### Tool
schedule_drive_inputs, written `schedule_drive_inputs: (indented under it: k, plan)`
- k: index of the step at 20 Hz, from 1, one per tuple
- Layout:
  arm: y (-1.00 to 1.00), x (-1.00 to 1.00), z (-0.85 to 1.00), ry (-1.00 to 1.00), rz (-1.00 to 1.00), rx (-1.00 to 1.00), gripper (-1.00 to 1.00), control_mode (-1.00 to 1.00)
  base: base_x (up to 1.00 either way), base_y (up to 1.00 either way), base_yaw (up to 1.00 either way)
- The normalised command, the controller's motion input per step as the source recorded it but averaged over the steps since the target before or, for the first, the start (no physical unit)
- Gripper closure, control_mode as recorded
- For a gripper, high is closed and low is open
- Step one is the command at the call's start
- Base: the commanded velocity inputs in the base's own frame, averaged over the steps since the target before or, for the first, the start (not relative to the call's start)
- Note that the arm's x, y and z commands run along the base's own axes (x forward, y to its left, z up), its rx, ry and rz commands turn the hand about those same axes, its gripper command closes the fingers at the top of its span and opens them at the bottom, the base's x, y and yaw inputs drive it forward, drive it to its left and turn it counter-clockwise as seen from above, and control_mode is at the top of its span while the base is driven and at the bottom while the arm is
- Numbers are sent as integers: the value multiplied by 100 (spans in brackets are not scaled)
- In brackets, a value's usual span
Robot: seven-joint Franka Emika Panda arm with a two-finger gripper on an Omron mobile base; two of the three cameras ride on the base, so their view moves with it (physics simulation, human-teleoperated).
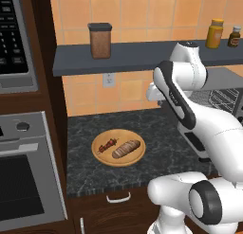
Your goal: Pick up the kebab skewer and baguette bread, and place them inside the toaster oven. Close the toaster oven door and start by setting the timer.
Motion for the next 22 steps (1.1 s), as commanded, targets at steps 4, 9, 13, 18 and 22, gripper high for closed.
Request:
schedule_drive_inputs:
  k: [4,9,13,18,22]
  plan:
    - [0,0,0,0,0,0,-100,100,0,0,0]
    - [0,0,0,0,0,0,-100,100,0,0,0]
    - [0,0,0,0,0,0,-100,100,-3,-60,0]
    - [0,0,0,0,0,0,-100,100,0,-56,0]
    - [0,0,0,0,0,0,-100,100,1,-19,0]
